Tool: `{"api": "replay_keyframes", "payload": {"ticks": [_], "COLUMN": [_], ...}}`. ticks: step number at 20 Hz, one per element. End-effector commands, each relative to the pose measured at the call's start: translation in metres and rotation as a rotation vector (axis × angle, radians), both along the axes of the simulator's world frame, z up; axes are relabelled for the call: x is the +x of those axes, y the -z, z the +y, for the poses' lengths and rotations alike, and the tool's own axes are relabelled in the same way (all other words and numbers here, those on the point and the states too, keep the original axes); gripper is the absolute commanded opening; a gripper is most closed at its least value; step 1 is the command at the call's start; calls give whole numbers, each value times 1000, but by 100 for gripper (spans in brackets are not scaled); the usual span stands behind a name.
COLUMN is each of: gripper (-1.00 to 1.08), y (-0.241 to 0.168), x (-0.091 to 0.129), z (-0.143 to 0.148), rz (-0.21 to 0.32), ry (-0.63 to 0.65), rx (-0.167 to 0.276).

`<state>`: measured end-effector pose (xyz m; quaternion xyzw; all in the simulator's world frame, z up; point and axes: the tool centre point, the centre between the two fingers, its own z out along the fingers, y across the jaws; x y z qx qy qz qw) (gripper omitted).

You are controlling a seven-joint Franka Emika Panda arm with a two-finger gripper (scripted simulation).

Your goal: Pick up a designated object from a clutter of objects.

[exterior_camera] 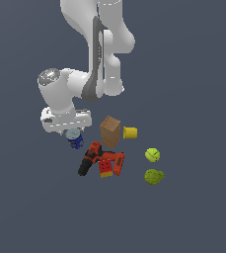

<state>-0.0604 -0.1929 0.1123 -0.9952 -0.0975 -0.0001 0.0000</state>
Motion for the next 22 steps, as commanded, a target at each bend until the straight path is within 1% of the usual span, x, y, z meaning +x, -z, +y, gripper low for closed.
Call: {"api": "replay_keyframes", "payload": {"ticks": [1, 6, 11, 12, 22], "gripper": [100, 100, 100, -100, -100], "y": [11, 32, 38, 38, 37], "x": [-1, -1, -1, -1, -1], "z": [0, 0, 0, 0, -1], "rz": [1, 1, 0, 0, 0], "ry": [0, -1, -2, -2, -1], "rx": [0, -1, 0, 0, -1]}}
